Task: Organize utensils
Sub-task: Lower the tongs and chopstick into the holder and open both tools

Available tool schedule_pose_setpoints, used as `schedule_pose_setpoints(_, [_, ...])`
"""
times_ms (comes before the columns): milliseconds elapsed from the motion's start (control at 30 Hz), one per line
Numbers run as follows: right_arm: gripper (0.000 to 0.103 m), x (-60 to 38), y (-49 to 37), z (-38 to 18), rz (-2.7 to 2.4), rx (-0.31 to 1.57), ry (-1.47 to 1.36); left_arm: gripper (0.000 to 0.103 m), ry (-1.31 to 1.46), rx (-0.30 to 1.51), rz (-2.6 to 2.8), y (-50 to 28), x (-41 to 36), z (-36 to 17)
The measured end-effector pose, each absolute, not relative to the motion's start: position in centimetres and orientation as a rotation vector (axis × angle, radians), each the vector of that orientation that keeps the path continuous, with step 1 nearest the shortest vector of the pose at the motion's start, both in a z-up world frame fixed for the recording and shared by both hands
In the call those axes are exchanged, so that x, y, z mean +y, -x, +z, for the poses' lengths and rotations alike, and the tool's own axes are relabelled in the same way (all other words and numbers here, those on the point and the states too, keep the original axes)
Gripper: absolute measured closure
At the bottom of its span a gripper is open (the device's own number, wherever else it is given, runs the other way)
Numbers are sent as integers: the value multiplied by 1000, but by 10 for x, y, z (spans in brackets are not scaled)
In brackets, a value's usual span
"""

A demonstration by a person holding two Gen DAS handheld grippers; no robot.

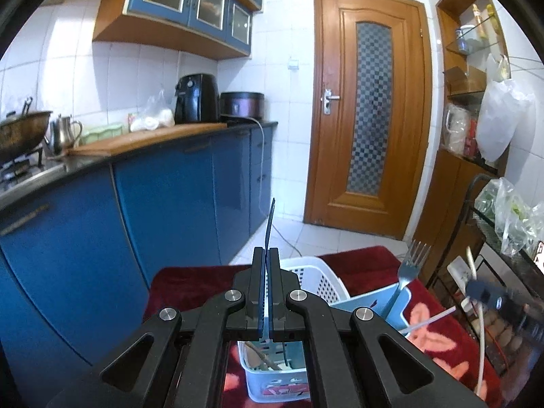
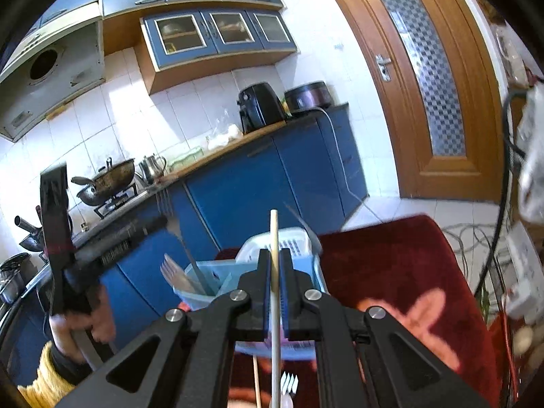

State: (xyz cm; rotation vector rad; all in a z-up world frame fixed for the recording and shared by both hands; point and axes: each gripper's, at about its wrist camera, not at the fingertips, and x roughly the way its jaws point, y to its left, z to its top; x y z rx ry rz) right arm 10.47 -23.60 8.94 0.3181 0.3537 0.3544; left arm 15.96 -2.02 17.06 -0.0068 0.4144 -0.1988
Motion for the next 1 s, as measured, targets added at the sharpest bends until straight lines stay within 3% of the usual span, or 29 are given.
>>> schedule_pose_setpoints(467, [97,-204,-162,117,230,93,-241,103,48,473,-235,-176,-18,142])
schedule_pose_setpoints(1000, [96,-190,-186,82,83,42,-162,102,68,484,-254,-184,-19,129])
